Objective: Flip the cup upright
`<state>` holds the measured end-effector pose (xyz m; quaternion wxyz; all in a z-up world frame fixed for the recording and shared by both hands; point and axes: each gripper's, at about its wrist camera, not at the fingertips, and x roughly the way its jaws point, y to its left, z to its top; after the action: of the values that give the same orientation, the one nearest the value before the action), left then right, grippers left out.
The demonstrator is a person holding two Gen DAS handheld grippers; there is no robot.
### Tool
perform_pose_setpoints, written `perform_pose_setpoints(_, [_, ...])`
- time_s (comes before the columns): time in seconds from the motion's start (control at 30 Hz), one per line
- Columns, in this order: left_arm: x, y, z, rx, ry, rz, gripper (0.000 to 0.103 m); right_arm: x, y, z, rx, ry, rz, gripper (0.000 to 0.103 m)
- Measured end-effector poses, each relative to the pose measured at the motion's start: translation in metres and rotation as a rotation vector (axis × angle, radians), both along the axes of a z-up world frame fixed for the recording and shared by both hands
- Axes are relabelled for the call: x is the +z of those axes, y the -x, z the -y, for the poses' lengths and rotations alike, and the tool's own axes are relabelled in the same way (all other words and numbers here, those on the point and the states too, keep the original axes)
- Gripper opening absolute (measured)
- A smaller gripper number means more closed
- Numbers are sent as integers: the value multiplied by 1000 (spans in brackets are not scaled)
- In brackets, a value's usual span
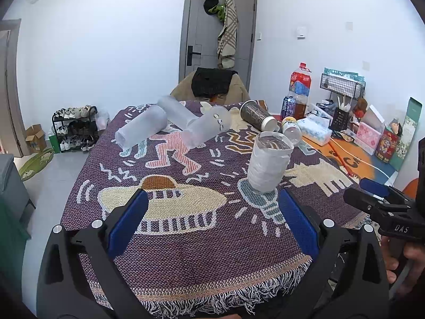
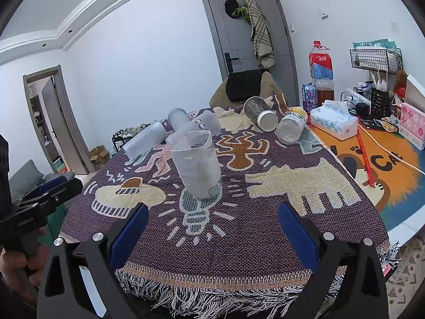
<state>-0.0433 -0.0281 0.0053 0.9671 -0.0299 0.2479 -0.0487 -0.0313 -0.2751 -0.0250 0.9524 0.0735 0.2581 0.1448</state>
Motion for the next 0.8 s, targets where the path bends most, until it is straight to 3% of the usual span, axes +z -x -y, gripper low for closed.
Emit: perform_pose_setpoints(0.8, [6,6,0,8,1,41,97,0,1,0,0,3,6,95])
